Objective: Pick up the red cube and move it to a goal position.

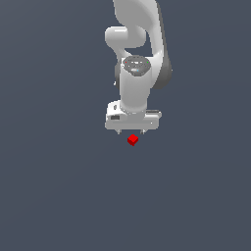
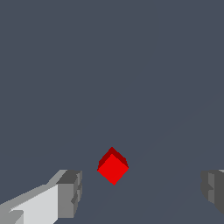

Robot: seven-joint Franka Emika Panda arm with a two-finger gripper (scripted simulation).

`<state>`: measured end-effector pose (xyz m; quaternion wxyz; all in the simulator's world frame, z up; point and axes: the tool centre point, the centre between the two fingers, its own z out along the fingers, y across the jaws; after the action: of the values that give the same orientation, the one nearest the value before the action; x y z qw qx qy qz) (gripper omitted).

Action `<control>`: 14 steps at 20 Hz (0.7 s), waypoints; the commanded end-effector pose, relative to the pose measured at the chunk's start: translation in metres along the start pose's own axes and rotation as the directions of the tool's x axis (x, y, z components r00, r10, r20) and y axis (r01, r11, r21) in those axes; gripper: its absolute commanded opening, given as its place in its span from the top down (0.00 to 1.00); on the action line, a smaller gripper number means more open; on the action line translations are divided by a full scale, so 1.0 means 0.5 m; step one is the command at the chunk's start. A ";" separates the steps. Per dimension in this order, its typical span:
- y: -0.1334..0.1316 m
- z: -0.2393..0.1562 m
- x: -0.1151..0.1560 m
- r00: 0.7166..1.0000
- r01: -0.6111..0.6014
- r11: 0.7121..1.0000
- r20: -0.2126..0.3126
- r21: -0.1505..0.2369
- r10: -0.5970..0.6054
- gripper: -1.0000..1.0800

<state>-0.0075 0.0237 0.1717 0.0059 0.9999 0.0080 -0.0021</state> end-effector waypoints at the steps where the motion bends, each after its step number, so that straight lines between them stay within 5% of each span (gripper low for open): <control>1: 0.000 0.000 0.000 1.000 0.000 1.000 0.000 0.000 0.000 0.04; 14: 0.001 0.051 -0.021 0.993 -0.121 0.993 0.000 0.002 0.121 0.04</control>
<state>-0.0159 0.0228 0.1518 0.0053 0.9992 -0.0406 -0.0016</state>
